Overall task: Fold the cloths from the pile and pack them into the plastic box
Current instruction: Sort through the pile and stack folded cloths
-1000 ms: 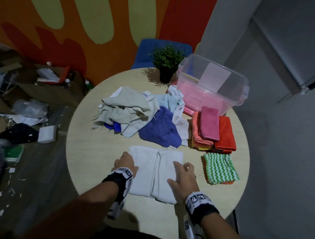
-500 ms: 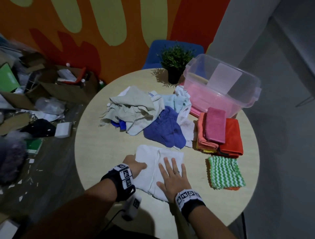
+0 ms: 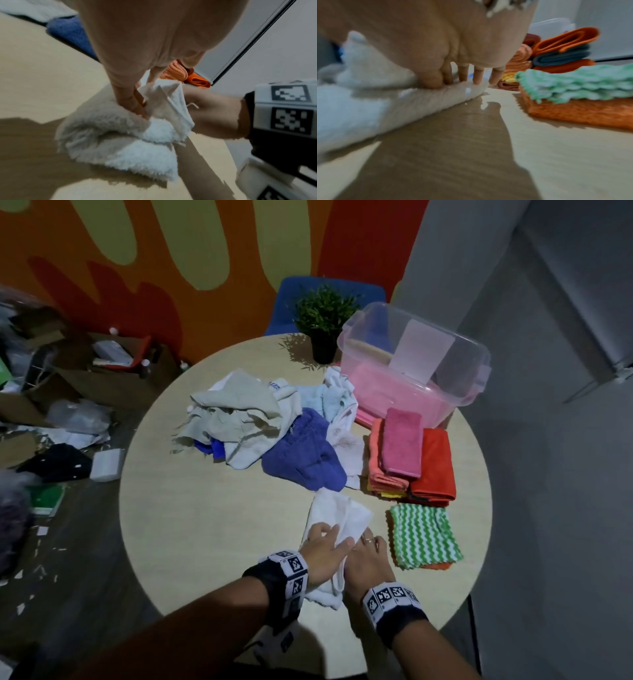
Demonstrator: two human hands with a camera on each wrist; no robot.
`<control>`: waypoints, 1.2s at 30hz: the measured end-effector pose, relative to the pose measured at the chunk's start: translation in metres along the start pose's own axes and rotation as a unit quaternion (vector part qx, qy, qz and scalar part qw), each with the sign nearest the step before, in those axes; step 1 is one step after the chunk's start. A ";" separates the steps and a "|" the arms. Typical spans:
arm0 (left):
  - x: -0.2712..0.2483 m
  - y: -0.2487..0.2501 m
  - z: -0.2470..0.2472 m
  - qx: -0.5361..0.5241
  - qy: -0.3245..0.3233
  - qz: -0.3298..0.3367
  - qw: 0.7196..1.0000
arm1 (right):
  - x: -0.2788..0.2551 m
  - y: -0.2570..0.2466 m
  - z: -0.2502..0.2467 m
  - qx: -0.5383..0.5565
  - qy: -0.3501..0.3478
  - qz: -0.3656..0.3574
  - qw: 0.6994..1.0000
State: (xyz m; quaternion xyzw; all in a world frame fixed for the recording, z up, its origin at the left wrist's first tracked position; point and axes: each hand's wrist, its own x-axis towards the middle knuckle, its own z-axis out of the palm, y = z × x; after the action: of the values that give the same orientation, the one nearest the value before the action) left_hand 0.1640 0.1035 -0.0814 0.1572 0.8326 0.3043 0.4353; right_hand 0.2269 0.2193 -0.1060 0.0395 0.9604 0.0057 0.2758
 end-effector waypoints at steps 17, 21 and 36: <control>0.010 -0.043 -0.003 0.046 0.041 -0.102 0.993 | 0.015 0.009 -0.012 0.184 0.127 0.008 0.975; 0.004 -0.037 -0.008 0.071 0.013 -0.056 0.996 | 0.031 0.020 -0.033 0.121 0.100 0.034 0.987; 0.003 -0.024 -0.056 0.326 0.141 0.185 0.916 | -0.006 0.042 -0.039 0.094 0.198 -0.006 0.976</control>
State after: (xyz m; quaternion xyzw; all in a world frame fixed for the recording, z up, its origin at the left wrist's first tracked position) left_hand 0.1162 0.0660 -0.0749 0.3975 0.8944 0.1099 0.1733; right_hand 0.2139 0.2610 -0.0685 0.0582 0.9923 -0.0788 0.0753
